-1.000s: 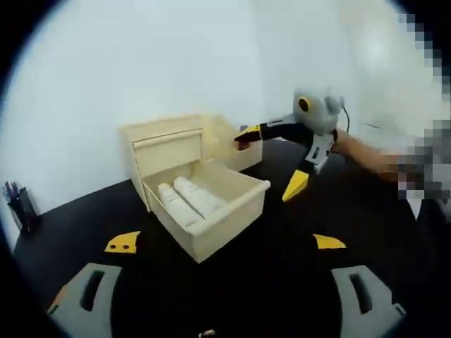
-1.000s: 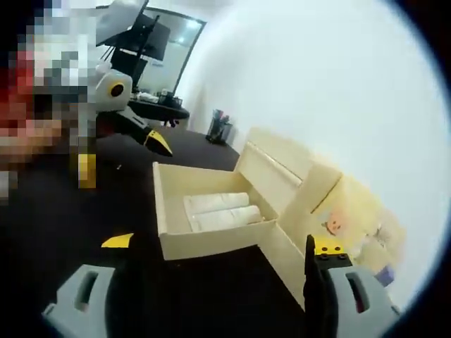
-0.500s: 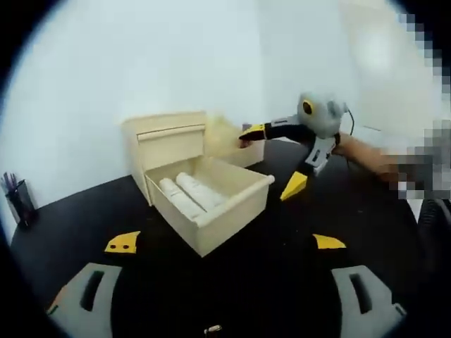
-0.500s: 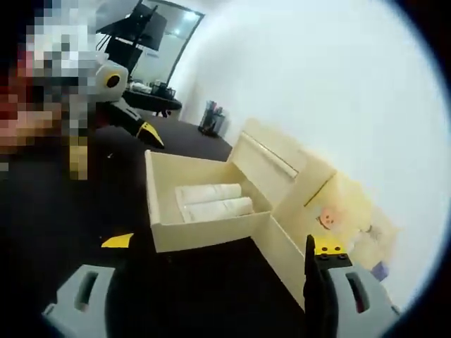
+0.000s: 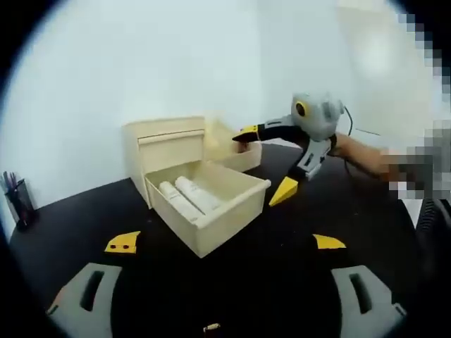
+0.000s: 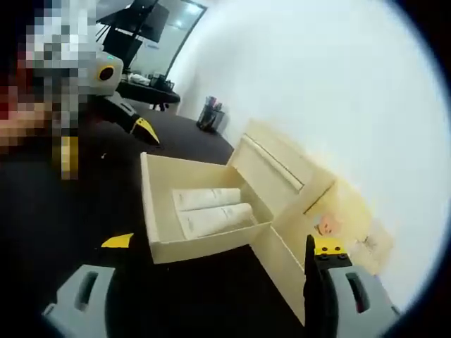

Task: Open the drawer, pick up the cosmetic bottles from the table one by one, place them into the drawer, release the gripper, close the drawer, and move the gripper away

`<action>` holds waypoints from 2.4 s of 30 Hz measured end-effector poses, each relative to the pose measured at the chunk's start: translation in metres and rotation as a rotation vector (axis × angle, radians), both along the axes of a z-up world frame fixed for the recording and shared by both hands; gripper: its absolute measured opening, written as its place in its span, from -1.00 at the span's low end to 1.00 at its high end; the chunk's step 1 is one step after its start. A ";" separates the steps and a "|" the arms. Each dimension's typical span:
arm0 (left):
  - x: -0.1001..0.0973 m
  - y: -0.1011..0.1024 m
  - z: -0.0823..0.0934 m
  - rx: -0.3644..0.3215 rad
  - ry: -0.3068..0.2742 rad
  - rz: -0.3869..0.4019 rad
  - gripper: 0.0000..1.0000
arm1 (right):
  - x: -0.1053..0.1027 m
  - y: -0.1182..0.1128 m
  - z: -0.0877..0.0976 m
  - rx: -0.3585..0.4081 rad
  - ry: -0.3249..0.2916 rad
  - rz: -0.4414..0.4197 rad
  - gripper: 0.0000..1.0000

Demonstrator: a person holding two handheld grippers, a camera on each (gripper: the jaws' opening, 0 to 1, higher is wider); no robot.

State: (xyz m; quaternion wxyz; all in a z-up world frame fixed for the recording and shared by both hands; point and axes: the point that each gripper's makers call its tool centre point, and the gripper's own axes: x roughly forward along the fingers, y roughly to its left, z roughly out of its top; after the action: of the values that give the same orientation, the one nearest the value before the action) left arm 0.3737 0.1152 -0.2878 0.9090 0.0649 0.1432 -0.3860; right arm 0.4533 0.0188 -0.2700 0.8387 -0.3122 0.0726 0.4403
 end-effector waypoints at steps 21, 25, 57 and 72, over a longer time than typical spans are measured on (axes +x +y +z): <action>0.004 0.006 0.008 -0.016 -0.012 -0.017 0.92 | 0.014 -0.004 -0.001 -0.046 -0.041 -0.058 0.85; 0.004 0.007 0.008 -0.016 -0.012 -0.016 0.92 | 0.015 -0.005 0.000 -0.040 -0.045 -0.068 0.85; 0.000 -0.001 0.002 0.003 -0.012 -0.015 0.92 | 0.075 -0.012 0.005 -0.012 -0.096 -0.198 0.82; 0.001 -0.001 -0.003 0.018 -0.004 -0.015 0.92 | 0.105 -0.010 0.013 -0.054 -0.173 -0.260 0.85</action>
State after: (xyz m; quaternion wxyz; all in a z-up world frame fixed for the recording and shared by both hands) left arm 0.3749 0.1139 -0.2911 0.9057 0.0747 0.1444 -0.3914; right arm 0.5586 0.0085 -0.2574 0.8830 -0.3596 0.0518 0.2972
